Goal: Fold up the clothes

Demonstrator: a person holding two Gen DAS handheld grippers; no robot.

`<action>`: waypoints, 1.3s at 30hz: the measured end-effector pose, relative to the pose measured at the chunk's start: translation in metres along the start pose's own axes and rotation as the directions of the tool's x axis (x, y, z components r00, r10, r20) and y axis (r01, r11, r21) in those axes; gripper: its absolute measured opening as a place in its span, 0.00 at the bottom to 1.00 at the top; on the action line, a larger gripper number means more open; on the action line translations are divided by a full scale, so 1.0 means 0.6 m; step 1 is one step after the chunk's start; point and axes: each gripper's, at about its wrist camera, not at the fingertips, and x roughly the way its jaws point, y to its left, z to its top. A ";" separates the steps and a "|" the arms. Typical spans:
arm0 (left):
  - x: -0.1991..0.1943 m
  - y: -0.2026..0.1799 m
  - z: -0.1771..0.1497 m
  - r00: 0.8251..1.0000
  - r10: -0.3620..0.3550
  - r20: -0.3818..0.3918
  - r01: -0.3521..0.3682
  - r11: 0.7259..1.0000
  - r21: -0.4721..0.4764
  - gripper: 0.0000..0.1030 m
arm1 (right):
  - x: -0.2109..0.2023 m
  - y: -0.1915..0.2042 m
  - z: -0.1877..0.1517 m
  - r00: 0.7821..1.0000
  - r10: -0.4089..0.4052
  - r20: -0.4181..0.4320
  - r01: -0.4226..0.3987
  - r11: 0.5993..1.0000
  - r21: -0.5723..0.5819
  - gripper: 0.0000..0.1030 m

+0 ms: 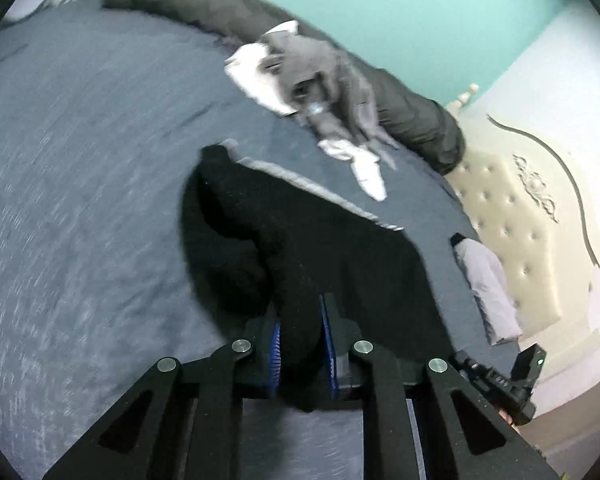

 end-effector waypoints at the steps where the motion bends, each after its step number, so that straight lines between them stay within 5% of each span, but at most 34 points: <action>1: 0.003 -0.023 0.006 1.000 -0.009 0.000 0.009 1.000 0.021 0.17 | -0.002 -0.002 0.000 1.000 0.005 0.002 -0.005 1.000 0.004 0.12; 7: 0.050 -0.201 0.023 0.995 -0.100 -0.019 0.102 0.981 0.166 0.17 | -0.023 -0.026 0.009 0.999 0.016 0.028 -0.017 0.999 0.034 0.12; 14: 0.198 -0.364 -0.069 0.967 -0.157 -0.202 0.211 0.936 0.282 0.17 | -0.042 -0.052 0.014 0.999 0.021 0.039 -0.023 0.998 0.066 0.12; 18: 0.287 -0.357 -0.138 0.938 -0.100 -0.332 0.193 0.946 0.262 0.17 | -0.045 -0.061 0.016 0.999 0.026 0.035 -0.028 0.996 0.083 0.12; 22: 0.296 -0.342 -0.155 0.929 -0.092 -0.357 0.184 0.955 0.233 0.19 | -0.041 -0.058 0.017 0.999 0.042 0.022 -0.044 0.996 0.083 0.12; 28: 0.222 -0.334 -0.115 0.958 -0.079 -0.277 0.159 0.947 0.281 0.46 | -0.034 -0.052 0.018 0.997 0.077 0.017 -0.078 0.992 0.095 0.12; 30: 0.198 -0.320 -0.103 0.968 -0.050 -0.246 0.125 0.945 0.302 0.46 | -0.034 -0.050 0.019 0.996 0.090 0.022 -0.092 0.990 0.103 0.13; 33: 0.178 -0.287 -0.096 0.977 0.041 -0.209 0.034 0.939 0.341 0.46 | -0.034 -0.048 0.021 0.993 0.117 0.031 -0.120 0.985 0.120 0.30; 39: 0.205 -0.245 -0.116 0.966 0.140 -0.218 -0.051 0.928 0.368 0.46 | -0.023 -0.030 0.028 0.982 0.186 0.022 -0.187 0.972 0.143 0.45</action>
